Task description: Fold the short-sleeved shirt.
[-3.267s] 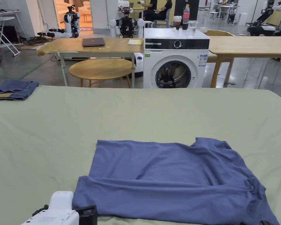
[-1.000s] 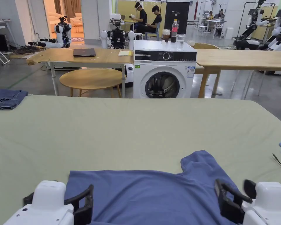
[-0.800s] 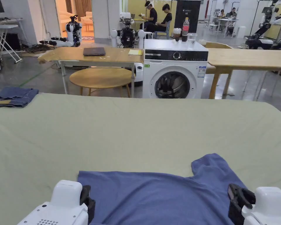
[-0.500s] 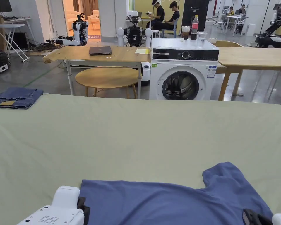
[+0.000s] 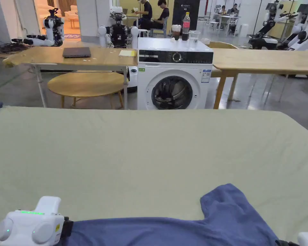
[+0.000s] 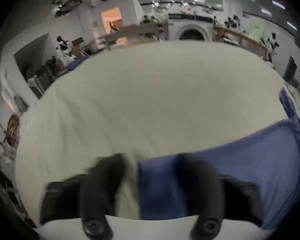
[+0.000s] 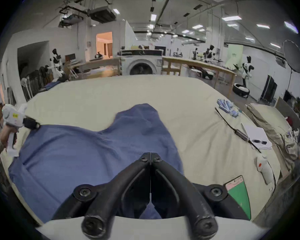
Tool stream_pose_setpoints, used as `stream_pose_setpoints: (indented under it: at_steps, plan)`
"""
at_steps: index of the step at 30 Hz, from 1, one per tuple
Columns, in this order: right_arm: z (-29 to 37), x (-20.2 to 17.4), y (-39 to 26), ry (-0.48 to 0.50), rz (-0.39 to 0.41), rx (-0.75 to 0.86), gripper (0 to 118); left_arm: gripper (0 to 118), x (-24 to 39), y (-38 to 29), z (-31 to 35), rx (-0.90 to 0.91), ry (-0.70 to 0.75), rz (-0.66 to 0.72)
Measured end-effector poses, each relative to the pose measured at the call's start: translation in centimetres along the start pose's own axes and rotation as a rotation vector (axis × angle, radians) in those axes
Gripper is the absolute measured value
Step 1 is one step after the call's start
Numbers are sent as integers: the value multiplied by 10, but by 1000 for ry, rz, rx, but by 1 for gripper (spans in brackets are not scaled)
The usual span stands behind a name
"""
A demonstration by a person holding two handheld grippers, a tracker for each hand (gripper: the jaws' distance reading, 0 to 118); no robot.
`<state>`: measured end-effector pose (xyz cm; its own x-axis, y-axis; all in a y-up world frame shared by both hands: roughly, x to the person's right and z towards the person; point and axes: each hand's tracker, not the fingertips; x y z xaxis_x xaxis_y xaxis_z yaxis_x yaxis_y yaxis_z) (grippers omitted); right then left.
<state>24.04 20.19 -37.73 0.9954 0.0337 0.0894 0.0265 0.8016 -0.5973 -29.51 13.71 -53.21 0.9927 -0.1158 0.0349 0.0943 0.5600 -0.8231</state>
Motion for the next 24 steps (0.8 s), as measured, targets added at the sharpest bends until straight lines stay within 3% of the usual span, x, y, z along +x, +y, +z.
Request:
stream_pose_setpoints:
  at_steps: [1,2,4,5,7,8,13,14,16,17,18,19,20,24]
  plan:
    - [-12,8,4,-9,-5,-14,0,46,5,-4,5,31,-63,15]
    - [-25,15,8,-24,-1,-67,0,38,9,-6,18,83,13,-15]
    - [-51,28,16,-8,-39,-129,6,4,16,-11,32,69,-27,-28]
    - [-65,35,20,22,-71,-138,31,1,20,-15,43,106,-10,-48]
    - [-91,38,30,38,-92,-185,98,1,22,-18,58,115,-16,-46]
    - [-106,38,35,23,-80,-196,117,1,20,-19,65,138,-21,-39]
    - [-153,28,47,-22,-18,-231,116,1,18,-18,84,154,-20,-38]
    - [-160,26,45,-32,-14,-255,112,1,20,-18,86,153,-19,-38]
    - [-168,18,39,-64,5,-337,64,1,20,-17,84,150,-20,-36]
    - [-165,13,35,-65,8,-326,57,1,21,-17,84,147,-19,-37]
    - [-154,11,35,-96,4,-267,37,1,23,-17,85,146,-20,-36]
    - [-149,8,37,-81,0,-288,8,1,24,-17,86,145,-21,-35]
    - [-144,8,39,-82,-3,-293,0,1,22,-16,84,143,-27,-35]
    - [-112,11,46,-27,-52,-246,0,1,20,-20,105,206,-5,-21]
